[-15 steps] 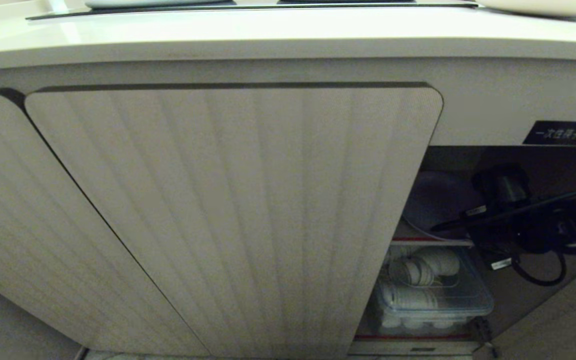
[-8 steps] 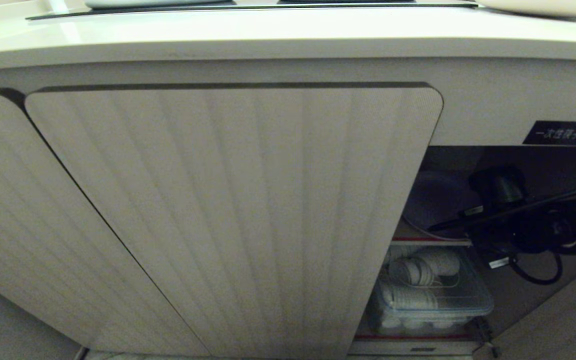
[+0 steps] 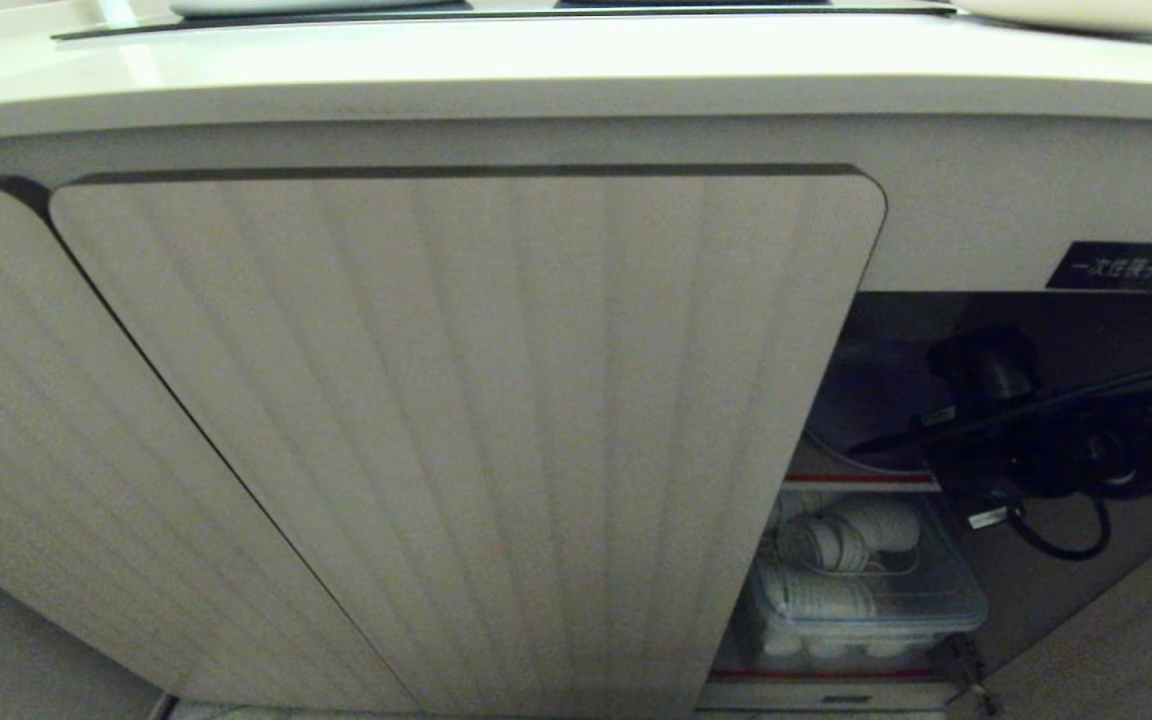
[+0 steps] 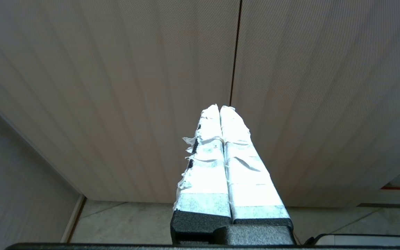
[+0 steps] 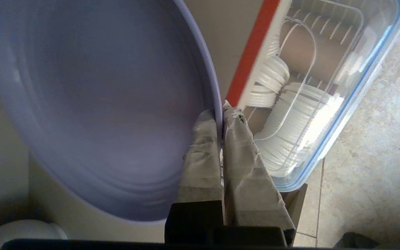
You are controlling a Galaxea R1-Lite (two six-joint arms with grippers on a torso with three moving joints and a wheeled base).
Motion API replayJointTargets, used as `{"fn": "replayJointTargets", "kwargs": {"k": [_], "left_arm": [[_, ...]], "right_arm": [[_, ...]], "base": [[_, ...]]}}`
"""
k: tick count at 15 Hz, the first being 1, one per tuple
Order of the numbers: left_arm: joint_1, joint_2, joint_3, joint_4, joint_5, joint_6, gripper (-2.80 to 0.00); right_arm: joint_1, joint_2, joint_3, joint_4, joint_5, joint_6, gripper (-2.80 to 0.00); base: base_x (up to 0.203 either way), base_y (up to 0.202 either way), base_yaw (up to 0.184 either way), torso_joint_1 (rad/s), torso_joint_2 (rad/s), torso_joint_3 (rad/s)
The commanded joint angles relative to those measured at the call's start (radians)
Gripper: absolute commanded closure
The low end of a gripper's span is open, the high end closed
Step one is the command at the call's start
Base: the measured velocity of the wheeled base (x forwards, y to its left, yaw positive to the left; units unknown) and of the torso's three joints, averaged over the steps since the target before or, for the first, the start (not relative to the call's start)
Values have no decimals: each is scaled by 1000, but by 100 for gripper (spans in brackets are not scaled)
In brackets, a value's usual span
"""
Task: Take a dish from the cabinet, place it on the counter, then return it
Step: Put it back into the cabinet
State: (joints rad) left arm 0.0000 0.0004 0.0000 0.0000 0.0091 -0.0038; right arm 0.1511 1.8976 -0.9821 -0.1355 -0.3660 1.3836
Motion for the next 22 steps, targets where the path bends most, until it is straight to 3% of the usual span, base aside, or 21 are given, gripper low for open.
{"fn": "replayJointTargets", "kwargs": {"k": [1, 22], "left_arm": [[0, 0, 0, 0, 0, -1, 0], [0, 0, 0, 0, 0, -1, 0]], "right_arm": [[1, 6, -6, -3, -2, 8, 0], [-1, 18, -1, -75, -27, 8, 0]], "base": [[0, 0, 0, 0, 0, 0], [0, 0, 0, 0, 0, 0]]}}
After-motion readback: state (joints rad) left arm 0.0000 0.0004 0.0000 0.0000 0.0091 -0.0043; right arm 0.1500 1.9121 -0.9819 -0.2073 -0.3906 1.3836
